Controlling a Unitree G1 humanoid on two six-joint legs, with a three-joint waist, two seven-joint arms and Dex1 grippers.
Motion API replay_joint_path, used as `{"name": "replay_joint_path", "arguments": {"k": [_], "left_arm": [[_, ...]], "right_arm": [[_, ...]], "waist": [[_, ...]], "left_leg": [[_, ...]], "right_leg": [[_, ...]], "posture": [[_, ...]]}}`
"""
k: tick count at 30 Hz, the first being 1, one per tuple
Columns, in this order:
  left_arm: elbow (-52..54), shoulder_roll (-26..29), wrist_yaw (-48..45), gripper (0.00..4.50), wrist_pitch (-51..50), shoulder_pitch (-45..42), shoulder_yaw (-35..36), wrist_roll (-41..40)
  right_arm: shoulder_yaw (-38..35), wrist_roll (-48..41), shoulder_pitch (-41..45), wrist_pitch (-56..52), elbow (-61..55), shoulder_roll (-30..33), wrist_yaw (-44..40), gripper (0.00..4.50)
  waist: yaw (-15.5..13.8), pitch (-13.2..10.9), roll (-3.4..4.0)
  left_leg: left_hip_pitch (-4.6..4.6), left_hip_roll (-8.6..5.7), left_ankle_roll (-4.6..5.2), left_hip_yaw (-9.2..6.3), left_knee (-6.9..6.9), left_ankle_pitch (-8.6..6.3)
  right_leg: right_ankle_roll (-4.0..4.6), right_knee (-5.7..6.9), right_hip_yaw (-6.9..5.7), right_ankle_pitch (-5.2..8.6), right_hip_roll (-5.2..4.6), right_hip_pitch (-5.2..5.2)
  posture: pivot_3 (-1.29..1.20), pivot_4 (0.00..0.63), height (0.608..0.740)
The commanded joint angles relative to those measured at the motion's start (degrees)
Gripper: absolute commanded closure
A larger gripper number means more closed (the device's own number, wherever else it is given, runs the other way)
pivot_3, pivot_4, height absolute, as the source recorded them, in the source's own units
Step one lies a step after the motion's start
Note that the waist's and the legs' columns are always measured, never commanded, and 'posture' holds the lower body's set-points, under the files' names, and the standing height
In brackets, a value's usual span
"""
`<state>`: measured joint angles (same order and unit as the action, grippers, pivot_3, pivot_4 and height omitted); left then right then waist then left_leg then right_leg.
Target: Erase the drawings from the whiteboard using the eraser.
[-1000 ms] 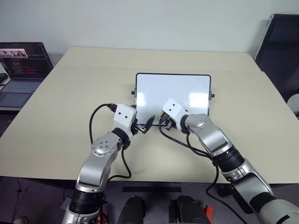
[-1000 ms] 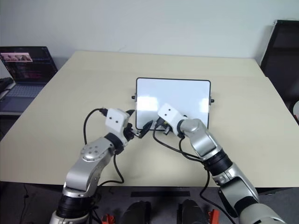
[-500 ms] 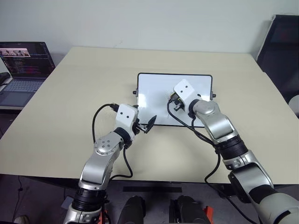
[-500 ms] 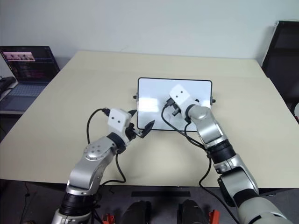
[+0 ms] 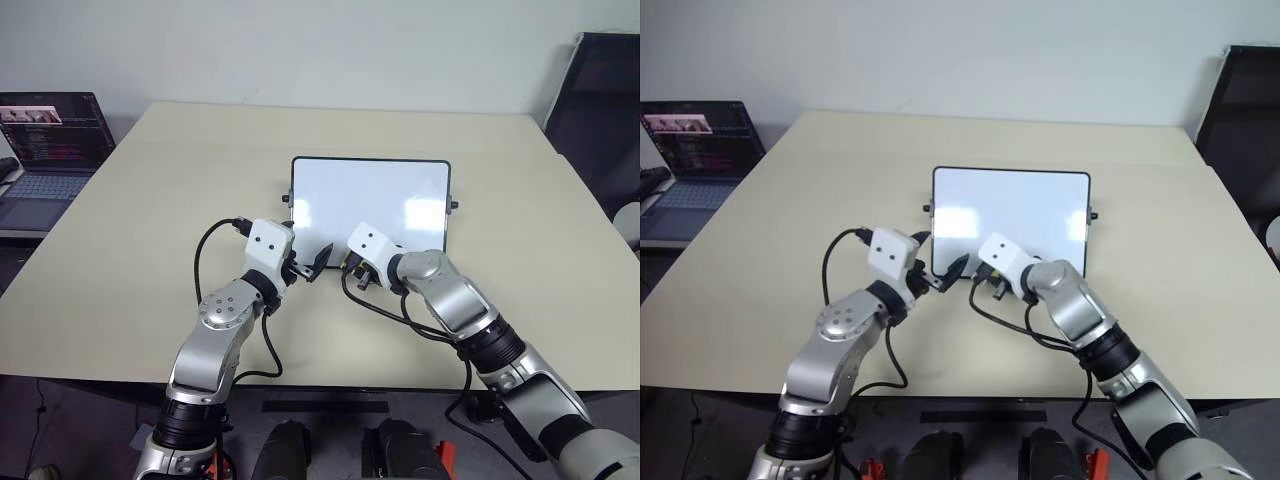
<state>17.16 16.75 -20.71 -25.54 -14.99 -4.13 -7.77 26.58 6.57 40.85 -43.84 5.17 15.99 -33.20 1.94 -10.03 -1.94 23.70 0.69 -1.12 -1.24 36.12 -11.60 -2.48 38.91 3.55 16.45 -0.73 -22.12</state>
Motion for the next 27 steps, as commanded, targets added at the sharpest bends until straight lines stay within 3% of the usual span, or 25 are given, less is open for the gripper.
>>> {"name": "replay_joint_path", "arguments": {"k": [1, 9, 17, 27], "left_arm": [[1.8, 0.1, 0.3, 0.00, 1.3, -0.2, 0.6, 0.2], [1.6, -0.2, 0.0, 0.00, 1.4, -0.2, 0.0, 0.1], [1.0, -0.2, -0.5, 0.00, 1.8, -0.6, -0.2, 0.1], [1.1, 0.3, -0.7, 0.00, 2.2, -0.3, 0.5, 0.1]], "right_arm": [[-4.9, 1.8, 2.9, 1.5, 5.6, 0.1, 5.4, 3.44], [-8.6, 2.3, 5.6, 4.7, 8.7, -0.4, 11.1, 3.44], [1.2, 3.1, -3.2, 0.7, -1.8, 6.2, -0.4, 3.44], [-0.4, 4.1, -0.6, 2.3, 1.1, 4.1, 1.9, 3.44]], "waist": [[0.0, 0.0, 0.00], [-0.2, 0.0, 0.00], [-0.2, 0.0, -0.02], [0.2, 0.0, -0.03]], "left_leg": [[0.00, 0.00, 0.01, 0.00, 0.00, 0.01], [0.03, -0.02, 0.07, 0.03, -0.01, 0.08], [0.11, -0.07, 0.06, 0.05, -0.06, 0.08], [0.04, -0.01, 0.07, 0.10, -0.05, 0.08]], "right_leg": [[0.00, 0.00, 0.01, -0.03, -0.02, -0.01], [0.10, -0.05, -0.01, -0.16, -0.22, -0.01], [0.10, -0.25, -0.05, -0.16, -0.30, 0.01], [-0.09, -0.21, 0.00, -0.09, -0.30, 0.00]], "posture": [[0.00, 0.150, 0.740], [0.00, 0.150, 0.740], [0.00, 0.150, 0.740], [0.00, 0.150, 0.740]]}}
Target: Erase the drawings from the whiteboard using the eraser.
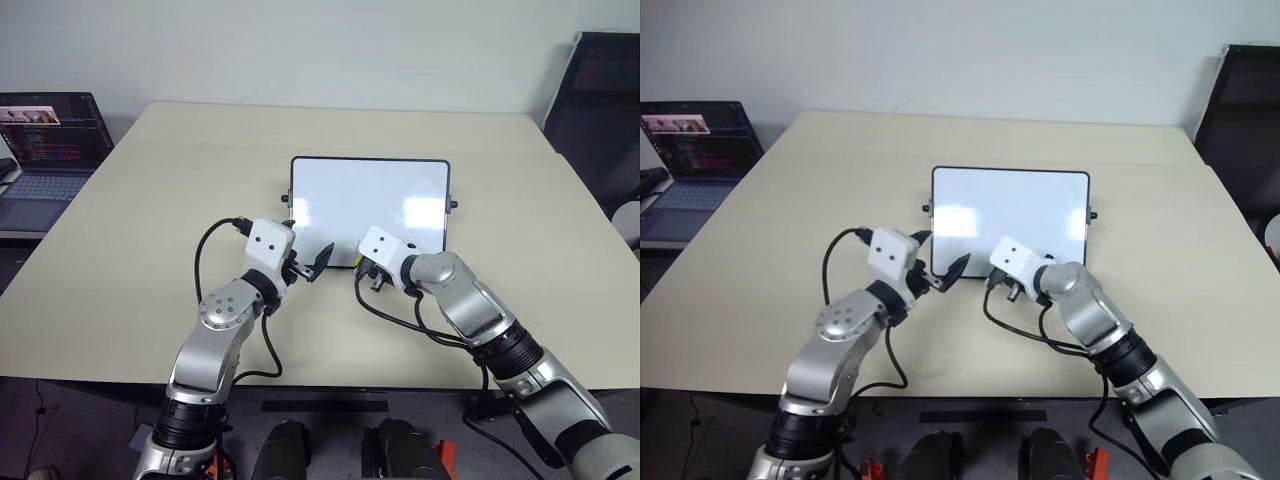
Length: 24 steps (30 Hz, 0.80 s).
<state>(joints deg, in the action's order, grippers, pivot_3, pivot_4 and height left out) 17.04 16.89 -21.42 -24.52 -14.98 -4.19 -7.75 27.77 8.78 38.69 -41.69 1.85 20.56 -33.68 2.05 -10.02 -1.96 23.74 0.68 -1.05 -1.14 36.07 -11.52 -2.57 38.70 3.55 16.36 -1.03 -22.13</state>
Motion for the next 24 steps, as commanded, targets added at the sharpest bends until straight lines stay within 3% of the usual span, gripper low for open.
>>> {"name": "replay_joint_path", "arguments": {"k": [1, 12, 24], "left_arm": [[1.3, 0.2, 0.1, 0.00, 1.2, -0.3, 0.6, 0.1], [1.8, 0.4, 0.3, 0.00, 0.8, 0.2, 0.8, 0.1], [1.1, 0.7, 0.5, 0.00, 0.9, -0.2, 0.8, 0.0]], "right_arm": [[-1.8, 2.0, 2.2, 0.6, 5.3, -1.0, 2.8, 3.44], [-4.1, 2.5, 8.4, 4.9, 12.8, -6.9, 8.0, 3.44], [-2.8, 3.9, -1.3, 2.8, 3.9, 2.3, 3.0, 3.44]], "waist": [[0.2, 0.0, 0.00], [0.3, 0.0, 0.01], [-0.6, 0.0, 0.01]], "left_leg": [[-0.02, 0.00, 0.00, 0.00, 0.00, 0.00], [0.01, 0.00, 0.08, 0.01, 0.00, 0.06], [0.14, -0.04, 0.08, -0.05, -0.04, 0.06]], "right_leg": [[0.01, 0.00, 0.01, -0.03, 0.00, 0.00], [0.08, 0.00, 0.01, -0.17, 0.01, -0.06], [0.04, -0.36, -0.05, -0.11, -0.11, 0.04]], "posture": [[0.00, 0.150, 0.740], [0.00, 0.150, 0.740], [0.00, 0.150, 0.740]]}}
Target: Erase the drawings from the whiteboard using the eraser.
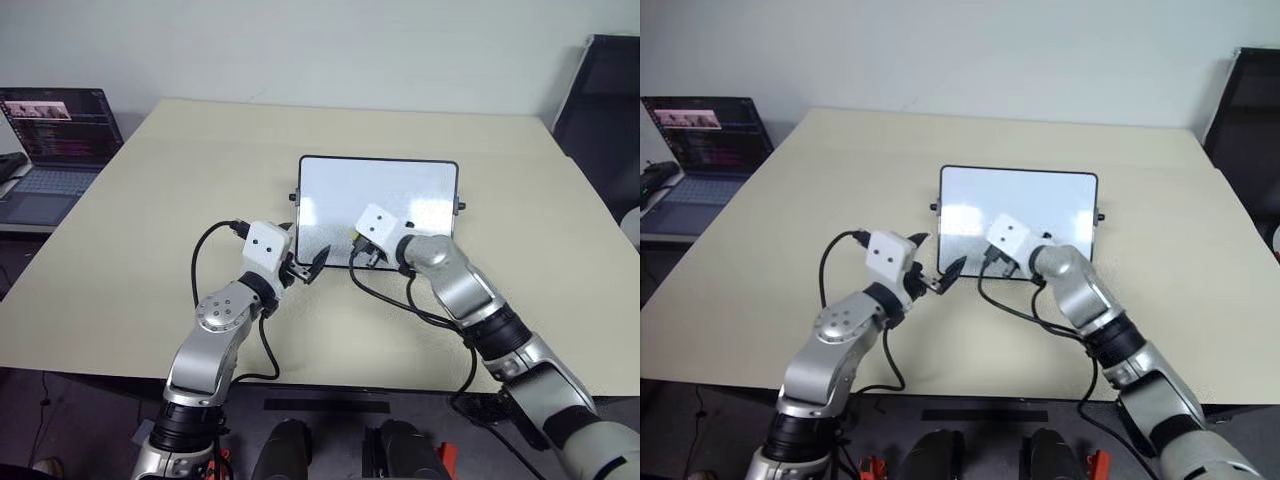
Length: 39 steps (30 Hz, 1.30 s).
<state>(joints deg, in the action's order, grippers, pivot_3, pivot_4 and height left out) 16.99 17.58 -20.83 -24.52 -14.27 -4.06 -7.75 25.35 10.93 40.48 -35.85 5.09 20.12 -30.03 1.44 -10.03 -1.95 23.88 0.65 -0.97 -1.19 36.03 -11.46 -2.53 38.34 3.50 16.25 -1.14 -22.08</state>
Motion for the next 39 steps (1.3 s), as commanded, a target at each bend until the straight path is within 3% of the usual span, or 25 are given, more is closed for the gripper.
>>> {"name": "replay_joint_path", "arguments": {"k": [1, 9, 20, 39], "left_arm": [[1.1, 0.0, -0.1, 0.00, 1.0, -0.9, 0.7, 0.0], [0.3, 0.0, -0.3, 0.00, 1.2, -1.6, 0.6, -0.1], [0.3, 0.2, -0.3, 0.00, 1.2, -1.9, 0.9, -0.2], [-2.1, -0.5, -1.3, 0.00, 2.4, -3.7, -0.1, -0.1]], "right_arm": [[-0.5, 1.9, -3.7, -3.2, 0.1, 3.2, -0.8, 3.44], [-1.1, 1.7, -2.8, -4.0, 0.1, 2.1, -0.1, 3.44], [0.4, 1.8, 3.8, -2.5, 4.4, -7.6, 0.8, 3.44], [-2.4, 4.0, -8.3, -2.9, -5.7, 9.8, -4.0, 3.44]], "waist": [[0.0, 0.0, 0.00], [0.1, 0.0, 0.00], [1.5, 0.0, 0.01], [-0.1, 0.0, 0.01]], "left_leg": [[0.00, 0.02, 0.00, 0.00, -0.03, 0.00], [0.00, 0.03, 0.00, -0.06, -0.07, 0.00], [-0.01, 0.09, 0.00, -0.02, -0.11, 0.00], [0.04, 0.02, -0.01, -0.01, -0.16, -0.01]], "right_leg": [[-0.02, -0.12, -0.01, -0.02, 0.00, 0.03], [-0.05, -0.34, -0.02, -0.05, -0.01, 0.15], [-0.07, -0.27, -0.04, -0.19, 0.10, 0.04], [-0.04, -0.48, -0.11, -0.12, -0.02, 0.11]], "posture": [[0.00, 0.150, 0.740], [0.00, 0.150, 0.740], [0.00, 0.150, 0.740], [0.00, 0.150, 0.740]]}}
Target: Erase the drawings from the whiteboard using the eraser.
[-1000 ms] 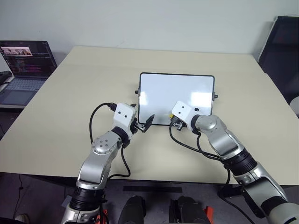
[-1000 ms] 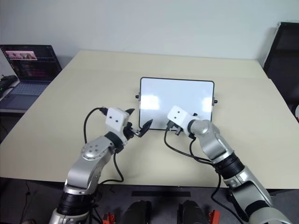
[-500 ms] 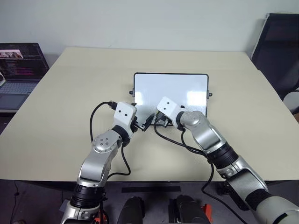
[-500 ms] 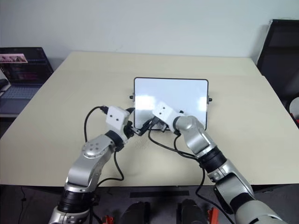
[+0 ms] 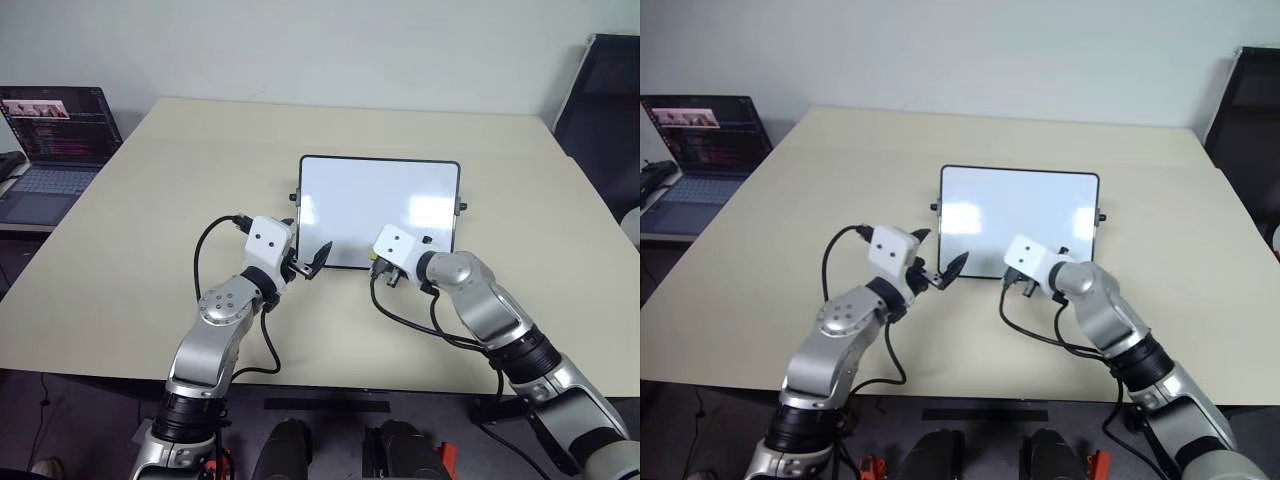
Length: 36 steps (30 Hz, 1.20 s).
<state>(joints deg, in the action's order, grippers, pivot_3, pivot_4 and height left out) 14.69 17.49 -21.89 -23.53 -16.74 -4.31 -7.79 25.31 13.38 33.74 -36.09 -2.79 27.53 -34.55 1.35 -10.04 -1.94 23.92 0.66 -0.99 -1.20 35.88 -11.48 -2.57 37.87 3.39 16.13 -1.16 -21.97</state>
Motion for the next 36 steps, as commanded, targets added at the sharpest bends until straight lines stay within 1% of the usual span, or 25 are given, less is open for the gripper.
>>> {"name": "replay_joint_path", "arguments": {"k": [1, 5, 8, 12, 15, 16, 18, 23, 26, 31, 33, 36], "left_arm": [[0.1, -0.4, -0.3, 0.00, 1.5, -1.2, 0.1, -0.1], [-0.4, -0.5, -0.7, 0.00, 2.0, -1.5, -0.1, -0.1], [-0.6, -0.5, -0.9, 0.00, 2.1, -1.8, -0.2, -0.2], [0.1, -0.1, -1.5, 0.00, 2.0, -1.3, 0.0, -0.3], [2.0, 0.8, -3.0, 0.00, 1.2, -0.3, 0.1, -1.0], [2.4, 1.1, -3.3, 0.00, 1.0, -0.1, 0.2, -1.1], [3.1, 1.4, -4.0, 0.00, 0.6, 0.0, 0.6, -1.7], [3.8, 2.3, -9.0, 0.00, 0.2, -2.3, -0.3, -5.0], [0.9, 2.5, -13.1, 0.00, 2.2, -5.2, -2.1, -5.6], [-4.9, 2.0, -18.6, 0.00, 6.8, -8.8, -5.2, -5.4], [-8.0, 1.6, -20.8, 0.00, 9.1, -10.3, -6.4, -5.0], [-11.9, 1.0, -24.9, 0.00, 12.3, -12.1, -8.3, -5.3]], "right_arm": [[-2.6, 1.5, -1.7, -2.8, 2.0, 2.5, 0.6, 3.44], [-3.2, 1.2, -0.9, -4.3, 0.9, 1.0, 1.2, 3.44], [-4.6, 0.1, 0.3, -6.5, -1.2, -1.3, 1.6, 3.44], [-10.5, -4.3, 1.7, -12.6, -6.1, -5.1, 1.5, 3.44], [-14.7, -7.1, 2.5, -17.4, -11.0, -5.8, 1.3, 3.44], [-15.4, -7.7, 2.7, -18.6, -12.1, -5.8, 1.5, 3.44], [-16.6, -8.5, 3.0, -21.2, -14.5, -5.0, 1.4, 3.44], [-22.9, -10.5, 5.9, -33.6, -21.2, -1.7, 2.4, 3.44], [-27.2, -12.1, 7.1, -43.7, -24.4, -1.7, 3.9, 3.44], [-29.4, -13.4, 7.7, -53.6, -28.9, 0.1, 6.4, 3.44], [-30.4, -13.6, 7.3, -55.9, -30.0, 1.0, 7.3, 3.44], [-33.5, -13.5, 4.5, -56.4, -30.5, 1.3, 9.3, 3.44]], "waist": [[0.0, 0.0, -0.01], [0.0, 0.0, -0.03], [0.1, 0.0, -0.03], [0.3, 0.0, -0.02], [0.3, -0.1, 0.03], [0.3, -0.1, 0.04], [0.3, -0.1, 0.04], [0.1, -0.1, 0.10], [0.0, -0.1, 0.10], [0.3, -0.2, 0.14], [0.4, -0.2, 0.15], [0.3, -0.2, 0.15]], "left_leg": [[0.00, 0.00, 0.00, 0.00, 0.00, 0.00], [0.02, -0.01, 0.00, 0.00, 0.02, 0.00], [0.01, 0.00, 0.00, 0.01, 0.03, 0.00], [0.03, 0.01, 0.00, 0.01, 0.01, 0.00], [0.29, 0.00, 0.00, 0.01, 0.00, 0.00], [0.45, 0.00, 0.00, 0.00, 0.00, 0.00], [0.51, -0.02, -0.11, -0.07, -0.02, -0.10], [0.88, -0.05, -0.22, -0.21, -0.04, -0.20], [0.93, -0.07, -0.22, -0.27, -0.04, -0.20], [0.91, -0.08, -0.21, -0.30, -0.03, -0.20], [0.91, -0.08, -0.21, -0.29, -0.02, -0.20], [0.92, -0.10, -0.21, -0.32, -0.02, -0.20]], "right_leg": [[0.00, 0.00, 0.00, 0.00, 0.00, 0.00], [-0.04, 0.00, 0.00, -0.02, 0.00, 0.00], [-0.08, 0.00, 0.01, -0.04, 0.00, 0.00], [-0.09, 0.04, 0.03, -0.06, 0.02, -0.04], [0.01, 0.05, 0.02, -0.11, 0.02, -0.27], [0.16, 0.05, 0.00, -0.21, 0.02, -0.39], [0.16, 0.05, -0.07, -0.20, 0.02, -0.43], [0.17, 0.03, -0.25, -0.06, 0.02, -0.72], [0.18, 0.02, -0.34, -0.05, 0.01, -0.73], [0.21, 0.05, -0.44, -0.03, 0.02, -0.69], [0.22, 0.07, -0.44, -0.03, 0.06, -0.71], [0.24, 0.08, -0.51, -0.01, 0.11, -0.70]], "posture": [[0.00, 0.150, 0.740], [0.00, 0.150, 0.740], [0.00, 0.150, 0.740], [0.00, 0.150, 0.740], [0.00, 0.150, 0.740], [0.00, 0.150, 0.740], [0.00, 0.150, 0.740], [0.00, 0.150, 0.740], [0.00, 0.150, 0.740], [0.00, 0.150, 0.740], [0.00, 0.150, 0.740], [0.00, 0.150, 0.740]]}}
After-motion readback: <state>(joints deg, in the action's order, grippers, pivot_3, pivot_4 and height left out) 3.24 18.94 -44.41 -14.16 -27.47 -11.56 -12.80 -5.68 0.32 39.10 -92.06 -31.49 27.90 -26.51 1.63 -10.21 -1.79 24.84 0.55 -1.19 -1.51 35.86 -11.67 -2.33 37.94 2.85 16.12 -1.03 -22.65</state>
